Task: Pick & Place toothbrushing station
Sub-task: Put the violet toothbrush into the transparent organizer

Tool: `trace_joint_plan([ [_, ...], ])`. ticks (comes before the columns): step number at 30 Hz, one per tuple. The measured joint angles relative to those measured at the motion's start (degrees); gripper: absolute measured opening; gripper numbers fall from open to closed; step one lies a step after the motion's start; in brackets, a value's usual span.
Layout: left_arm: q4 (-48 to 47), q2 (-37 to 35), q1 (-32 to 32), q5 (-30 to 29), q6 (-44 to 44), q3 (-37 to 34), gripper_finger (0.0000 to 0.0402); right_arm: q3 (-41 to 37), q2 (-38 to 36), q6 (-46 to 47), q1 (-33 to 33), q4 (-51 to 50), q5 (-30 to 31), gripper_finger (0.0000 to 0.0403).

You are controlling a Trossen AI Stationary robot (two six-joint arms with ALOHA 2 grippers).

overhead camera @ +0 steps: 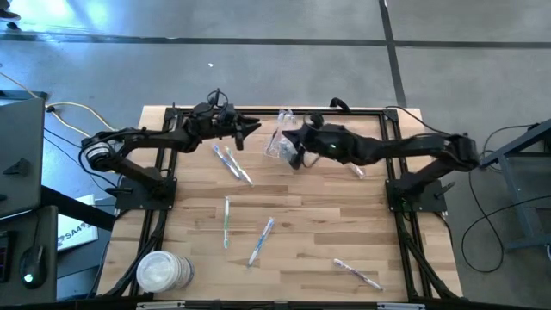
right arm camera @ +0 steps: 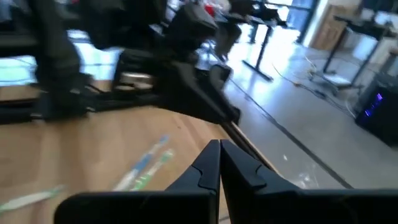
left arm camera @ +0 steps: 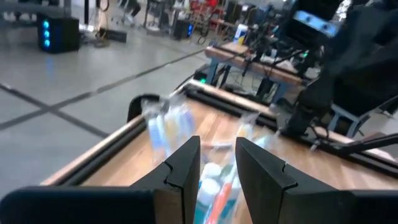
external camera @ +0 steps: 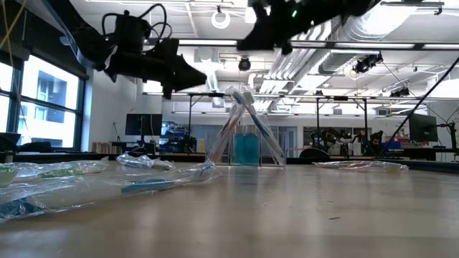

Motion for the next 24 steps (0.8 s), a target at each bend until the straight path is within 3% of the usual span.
trace_joint_plan([
  [7, -3.2, -6.7, -1.6, 3.2, 1.7, 0.0, 0.0104, 0.0, -10.3, 3.0, 6.3, -18.4, 6.8, 0.0002],
  [16, -14.7, -12.5, -5.4, 3.4, 4.3, 0.0, 0.0104, 0.0, -15.8, 24.9, 7.4, -47.0, 6.4, 0.0002],
  [19, -17.7, -13.9, -6.5, 3.4, 4.3, 0.0, 0.0104, 0.0, -15.9, 30.1, 7.6, -53.5, 1.6, 0.0002],
  [24, -21.8, -15.5, -8.5, 3.4, 4.4, 0.0, 0.0104, -0.1, -15.9, 31.8, 11.7, -52.7, -14.4, 0.0002],
])
